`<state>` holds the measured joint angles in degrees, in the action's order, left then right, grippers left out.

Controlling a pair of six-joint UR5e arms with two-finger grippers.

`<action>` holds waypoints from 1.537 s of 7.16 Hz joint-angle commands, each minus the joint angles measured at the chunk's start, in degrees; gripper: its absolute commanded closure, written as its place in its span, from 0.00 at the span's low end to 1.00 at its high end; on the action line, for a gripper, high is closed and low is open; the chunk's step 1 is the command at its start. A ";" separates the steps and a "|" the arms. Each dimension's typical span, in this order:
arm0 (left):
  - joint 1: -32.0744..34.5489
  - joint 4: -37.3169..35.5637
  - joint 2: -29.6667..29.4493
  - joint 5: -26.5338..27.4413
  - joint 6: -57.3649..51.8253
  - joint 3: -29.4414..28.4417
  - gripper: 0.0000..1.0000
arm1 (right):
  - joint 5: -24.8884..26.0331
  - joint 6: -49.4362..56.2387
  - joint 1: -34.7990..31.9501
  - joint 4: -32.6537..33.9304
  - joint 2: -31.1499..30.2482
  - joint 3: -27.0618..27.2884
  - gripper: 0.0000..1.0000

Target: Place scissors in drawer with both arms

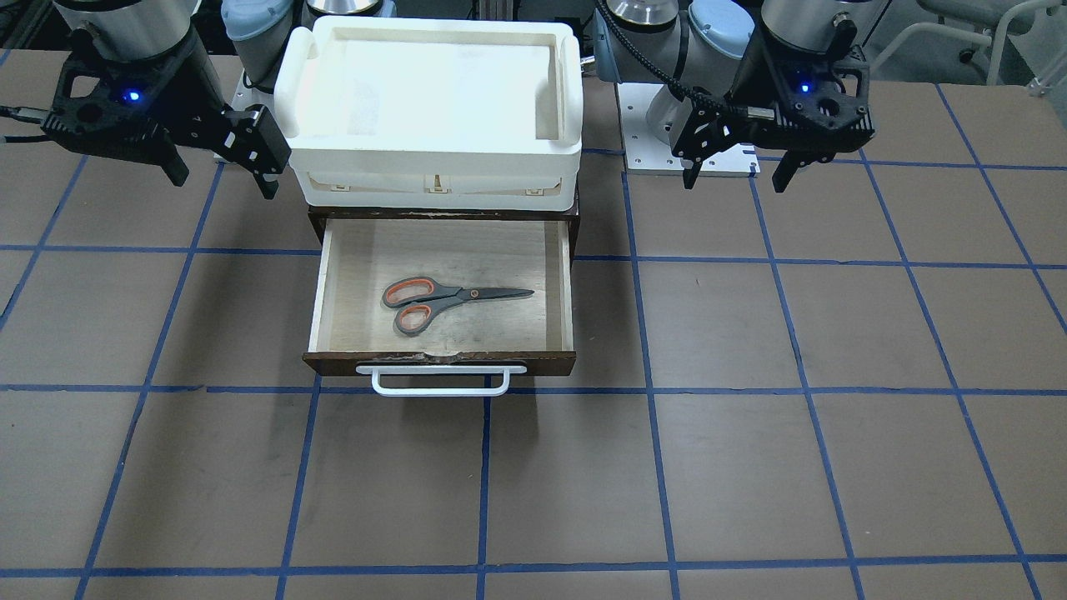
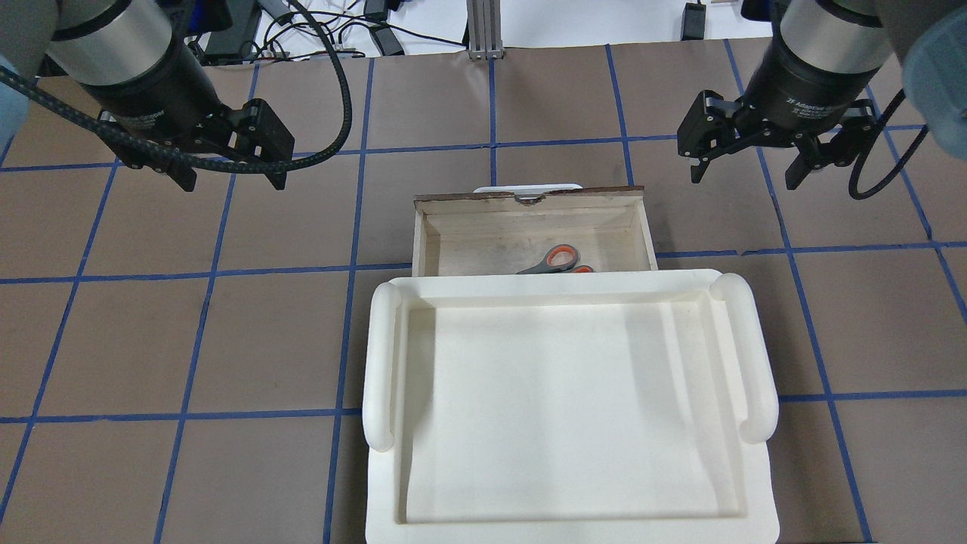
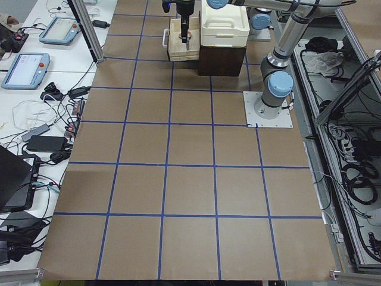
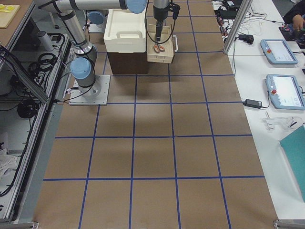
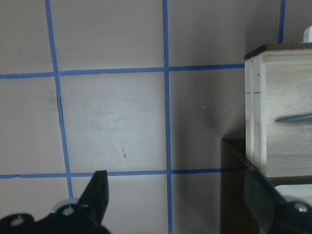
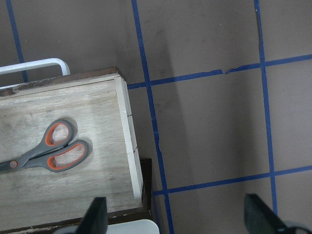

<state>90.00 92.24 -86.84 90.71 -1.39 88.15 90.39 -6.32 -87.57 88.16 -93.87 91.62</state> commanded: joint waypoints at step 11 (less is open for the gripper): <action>0.09 -2.68 -0.96 0.17 -0.19 0.19 0.00 | -0.92 1.22 -0.57 0.34 0.00 0.14 0.00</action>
<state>90.05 89.77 -87.63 90.84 -1.55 88.33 89.52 -5.32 -87.58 88.34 -93.87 91.76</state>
